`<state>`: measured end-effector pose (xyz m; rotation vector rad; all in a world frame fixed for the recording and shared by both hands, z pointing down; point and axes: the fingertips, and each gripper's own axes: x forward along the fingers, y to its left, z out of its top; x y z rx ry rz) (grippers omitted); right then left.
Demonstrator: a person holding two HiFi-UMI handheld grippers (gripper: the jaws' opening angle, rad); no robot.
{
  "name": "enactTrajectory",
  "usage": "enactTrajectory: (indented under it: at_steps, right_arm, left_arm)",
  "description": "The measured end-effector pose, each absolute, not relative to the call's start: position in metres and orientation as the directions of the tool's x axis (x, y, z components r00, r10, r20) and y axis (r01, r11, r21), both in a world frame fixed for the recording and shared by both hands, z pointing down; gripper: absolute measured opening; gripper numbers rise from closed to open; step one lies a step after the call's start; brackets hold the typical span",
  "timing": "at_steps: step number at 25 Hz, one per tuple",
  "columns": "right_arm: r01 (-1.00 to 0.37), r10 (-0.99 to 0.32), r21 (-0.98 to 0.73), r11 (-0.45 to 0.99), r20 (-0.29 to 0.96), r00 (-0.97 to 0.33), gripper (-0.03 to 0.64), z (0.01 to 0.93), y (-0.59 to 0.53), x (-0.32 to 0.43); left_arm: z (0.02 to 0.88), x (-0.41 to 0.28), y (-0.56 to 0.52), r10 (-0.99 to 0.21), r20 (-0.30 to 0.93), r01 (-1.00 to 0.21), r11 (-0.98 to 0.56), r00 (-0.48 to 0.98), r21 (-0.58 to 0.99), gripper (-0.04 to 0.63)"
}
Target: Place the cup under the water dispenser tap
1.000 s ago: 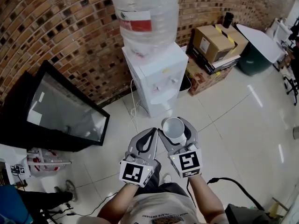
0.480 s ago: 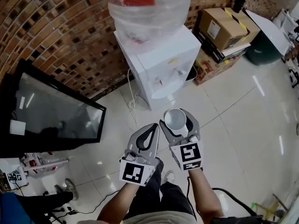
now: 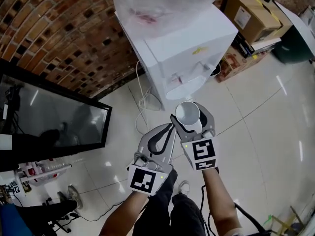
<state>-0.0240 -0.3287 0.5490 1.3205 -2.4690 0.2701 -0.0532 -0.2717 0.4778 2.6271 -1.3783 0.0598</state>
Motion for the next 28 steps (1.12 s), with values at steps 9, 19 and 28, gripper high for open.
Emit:
enactTrajectory:
  at_steps: [9,19,28]
  right_arm:
    - [-0.836,-0.742,-0.025,0.548,0.445,-0.500,0.333,0.639,-0.380,-0.035]
    - [-0.841,-0.711,-0.021,0.541,0.522,-0.471,0.334,0.699,-0.420,-0.036]
    - [-0.838,-0.688,0.001,0.546,0.570,-0.448,0.339,0.723,-0.438,-0.034]
  left_arm:
    - [0.532,-0.063,-0.294,-0.806,0.142,-0.817,-0.557,0.575,0.149,0.003]
    - [0.564,-0.069,-0.306,-0.789,0.171,-0.807,-0.572,0.590,0.146,0.003]
    - [0.575,-0.076,-0.312,-0.789,0.188,-0.811,-0.567,0.585,0.145,0.003]
